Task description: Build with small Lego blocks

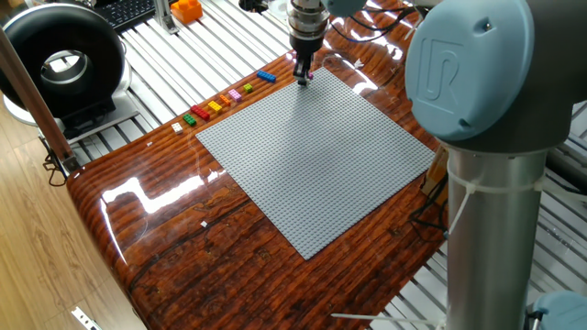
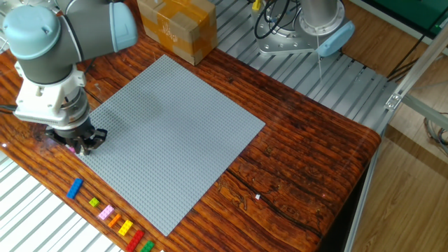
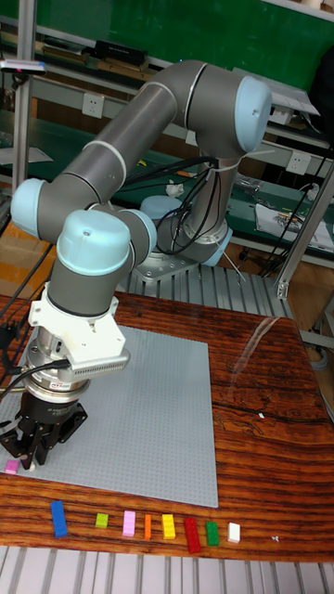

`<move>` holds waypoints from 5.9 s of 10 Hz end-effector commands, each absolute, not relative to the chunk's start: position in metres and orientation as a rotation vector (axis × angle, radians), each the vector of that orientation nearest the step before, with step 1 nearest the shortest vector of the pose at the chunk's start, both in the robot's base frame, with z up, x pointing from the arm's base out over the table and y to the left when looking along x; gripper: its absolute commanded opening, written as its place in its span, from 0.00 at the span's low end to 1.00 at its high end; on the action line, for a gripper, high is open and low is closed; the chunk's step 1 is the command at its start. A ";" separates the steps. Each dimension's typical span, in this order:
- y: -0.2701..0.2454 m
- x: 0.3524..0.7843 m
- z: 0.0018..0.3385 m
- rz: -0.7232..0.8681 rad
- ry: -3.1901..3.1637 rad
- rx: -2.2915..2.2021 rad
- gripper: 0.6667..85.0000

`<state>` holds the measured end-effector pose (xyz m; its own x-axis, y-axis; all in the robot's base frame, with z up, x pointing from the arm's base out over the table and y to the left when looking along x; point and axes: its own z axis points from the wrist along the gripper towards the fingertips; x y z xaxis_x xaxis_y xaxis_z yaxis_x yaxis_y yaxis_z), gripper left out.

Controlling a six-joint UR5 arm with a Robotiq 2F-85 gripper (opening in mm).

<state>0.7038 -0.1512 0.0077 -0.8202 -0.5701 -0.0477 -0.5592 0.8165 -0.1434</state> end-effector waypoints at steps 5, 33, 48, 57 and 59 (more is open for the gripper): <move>-0.156 0.706 0.006 -0.176 2.894 -0.854 0.17; -0.157 0.707 0.012 -0.021 2.970 0.029 0.00; -0.156 0.705 0.009 -0.001 2.966 0.051 0.00; -0.156 0.705 0.006 0.004 2.959 0.055 0.00; -0.155 0.706 0.005 0.007 2.956 0.056 0.00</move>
<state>0.7044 -0.1561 0.0048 -0.9839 0.0274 -0.1763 0.0287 0.9996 -0.0047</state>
